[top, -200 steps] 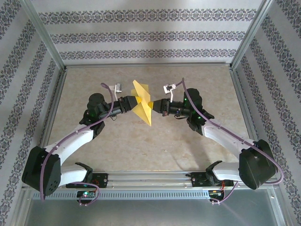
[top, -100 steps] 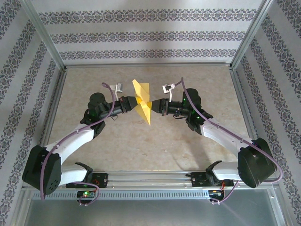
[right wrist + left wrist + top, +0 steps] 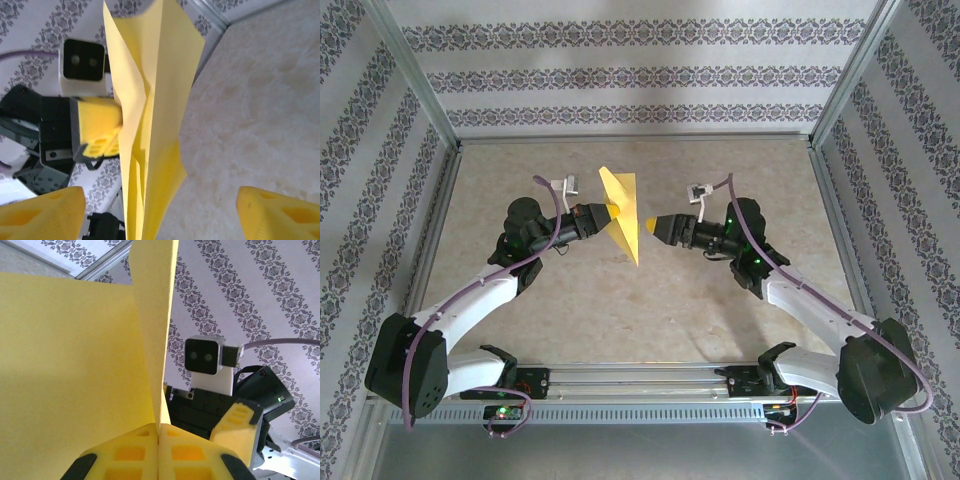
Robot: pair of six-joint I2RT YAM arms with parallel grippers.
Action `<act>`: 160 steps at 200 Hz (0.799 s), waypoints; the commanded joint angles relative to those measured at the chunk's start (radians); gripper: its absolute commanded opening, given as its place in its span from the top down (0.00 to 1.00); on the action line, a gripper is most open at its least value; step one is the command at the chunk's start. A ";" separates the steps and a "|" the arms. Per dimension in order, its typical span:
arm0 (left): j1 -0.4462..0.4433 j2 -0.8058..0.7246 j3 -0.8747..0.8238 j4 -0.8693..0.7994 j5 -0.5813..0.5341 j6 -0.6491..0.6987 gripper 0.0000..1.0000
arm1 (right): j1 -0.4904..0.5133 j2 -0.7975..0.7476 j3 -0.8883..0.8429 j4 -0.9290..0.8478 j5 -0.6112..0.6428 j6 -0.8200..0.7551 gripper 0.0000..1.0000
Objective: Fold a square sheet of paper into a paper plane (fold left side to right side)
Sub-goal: Turn over the paper at the center of the table.
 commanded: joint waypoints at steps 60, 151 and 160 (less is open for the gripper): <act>-0.023 -0.001 0.023 0.047 -0.003 0.001 0.93 | 0.095 0.116 0.088 0.090 -0.041 0.029 0.34; -0.028 0.011 0.020 0.049 -0.002 0.002 0.88 | 0.081 0.138 0.136 0.073 -0.023 0.012 0.71; -0.029 0.008 0.016 0.045 -0.003 0.008 0.83 | 0.080 0.135 0.137 0.061 -0.017 0.007 0.77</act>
